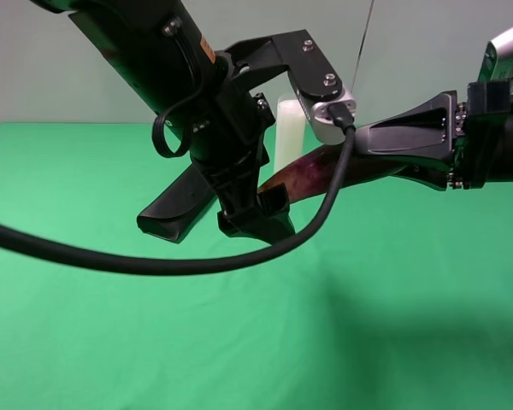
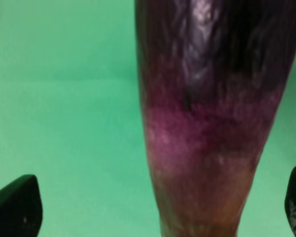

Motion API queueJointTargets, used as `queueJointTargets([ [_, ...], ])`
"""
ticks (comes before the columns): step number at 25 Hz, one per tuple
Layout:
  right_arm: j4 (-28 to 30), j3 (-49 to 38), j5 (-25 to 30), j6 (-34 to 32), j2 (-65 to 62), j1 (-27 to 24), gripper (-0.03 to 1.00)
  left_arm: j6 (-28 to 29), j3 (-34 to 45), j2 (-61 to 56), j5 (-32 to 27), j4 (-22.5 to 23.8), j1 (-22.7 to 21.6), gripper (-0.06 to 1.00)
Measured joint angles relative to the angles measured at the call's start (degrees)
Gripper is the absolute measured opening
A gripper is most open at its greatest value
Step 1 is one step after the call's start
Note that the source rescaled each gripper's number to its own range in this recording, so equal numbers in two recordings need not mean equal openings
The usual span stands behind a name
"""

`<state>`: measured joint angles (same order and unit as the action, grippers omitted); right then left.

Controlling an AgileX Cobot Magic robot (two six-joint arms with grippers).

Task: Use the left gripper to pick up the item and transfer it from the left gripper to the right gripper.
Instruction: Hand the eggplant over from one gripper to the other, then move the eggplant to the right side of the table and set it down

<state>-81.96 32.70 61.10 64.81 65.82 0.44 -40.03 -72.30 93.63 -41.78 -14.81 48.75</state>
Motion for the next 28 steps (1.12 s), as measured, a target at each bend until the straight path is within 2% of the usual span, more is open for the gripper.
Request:
queueJointTargets([
  [7,0.05,0.00,0.07,0.00,0.00,0.00,0.00,0.44,0.00,-2.27,-0.78,0.00,0.00,1.00],
  [12,0.11,0.00,-1.52,0.00,0.00,0.00,0.00,4.04,0.00,-6.85,-2.99,0.69,0.00,1.00],
  [23,0.30,0.00,-3.59,-0.38,0.00,0.00,0.00,16.16,0.00,-17.36,-13.80,10.80,0.00,1.00],
  [28,1.81,0.00,-3.63,-1.29,0.00,0.00,0.00,20.64,-0.06,-22.26,-18.86,13.16,0.00,1.00],
])
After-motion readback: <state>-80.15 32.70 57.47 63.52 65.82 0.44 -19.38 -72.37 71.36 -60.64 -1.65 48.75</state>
